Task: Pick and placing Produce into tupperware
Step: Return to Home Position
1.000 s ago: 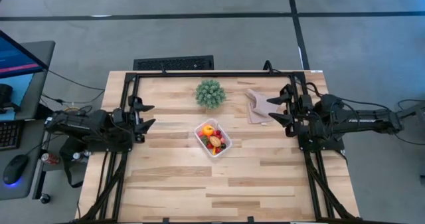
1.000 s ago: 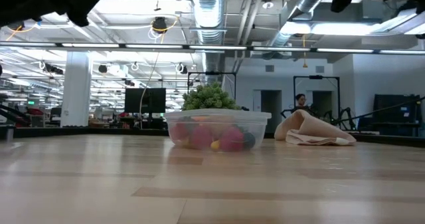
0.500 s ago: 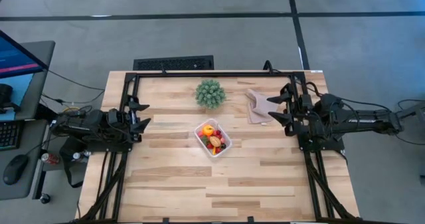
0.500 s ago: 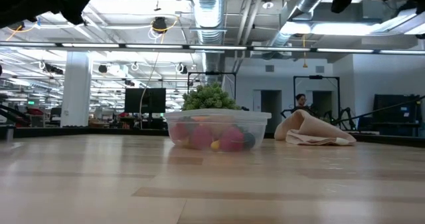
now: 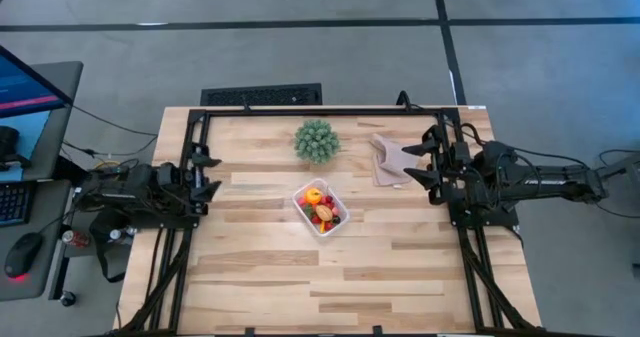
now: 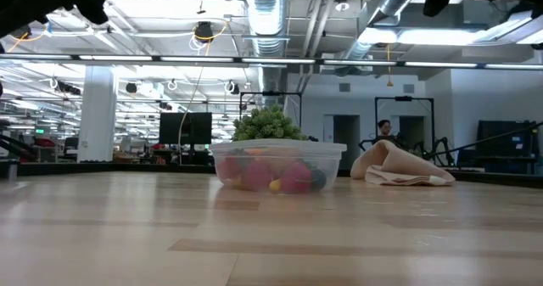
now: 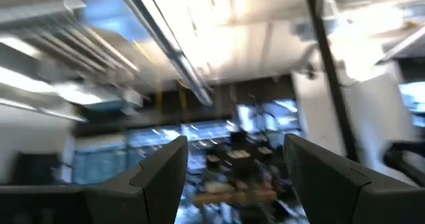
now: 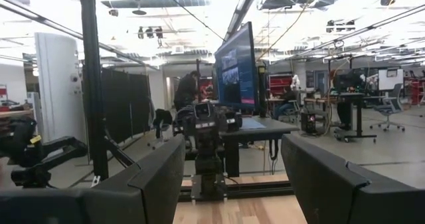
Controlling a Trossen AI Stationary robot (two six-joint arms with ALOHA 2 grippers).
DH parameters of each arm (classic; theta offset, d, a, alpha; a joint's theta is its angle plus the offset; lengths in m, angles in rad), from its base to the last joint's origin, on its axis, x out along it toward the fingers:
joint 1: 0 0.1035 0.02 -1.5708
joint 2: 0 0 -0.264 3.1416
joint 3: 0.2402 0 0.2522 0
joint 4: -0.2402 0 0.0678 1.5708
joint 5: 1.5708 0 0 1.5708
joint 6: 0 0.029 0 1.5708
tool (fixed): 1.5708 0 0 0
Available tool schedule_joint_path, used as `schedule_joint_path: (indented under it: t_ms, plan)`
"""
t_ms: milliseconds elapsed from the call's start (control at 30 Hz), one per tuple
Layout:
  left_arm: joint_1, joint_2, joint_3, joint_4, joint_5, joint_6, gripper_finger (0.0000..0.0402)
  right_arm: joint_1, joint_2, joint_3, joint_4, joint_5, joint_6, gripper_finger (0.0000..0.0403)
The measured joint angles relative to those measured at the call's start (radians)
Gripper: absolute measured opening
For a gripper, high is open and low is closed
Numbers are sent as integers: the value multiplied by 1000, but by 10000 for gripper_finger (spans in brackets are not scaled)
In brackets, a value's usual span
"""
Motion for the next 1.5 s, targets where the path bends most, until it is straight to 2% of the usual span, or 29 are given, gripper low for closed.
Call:
schedule_joint_path:
  t_ms: [67,233,333,500,700,833,1000,1500]
  plan:
    - [21,2,0,-54,42,-53,240,0,0,0,0,0,-4,244]
    - [49,0,0,-87,41,-69,240,0,0,1,3,1,-8,244]
    - [54,0,0,-127,3,-36,240,0,0,1,-1,0,4,244]
    - [54,0,-1,-299,-81,-42,240,2,0,1,-31,1,37,244]
    - [54,0,-1,-414,-93,-83,240,2,0,1,-42,0,45,244]
    - [54,0,-1,-392,-91,-82,240,3,-4,1,-38,-23,39,244]
    - [54,0,-1,-324,-87,-61,240,3,-100,2,-41,-54,-3,244]
    - [54,0,6,-325,-58,-75,240,17,-424,2,-332,-53,-8,244]
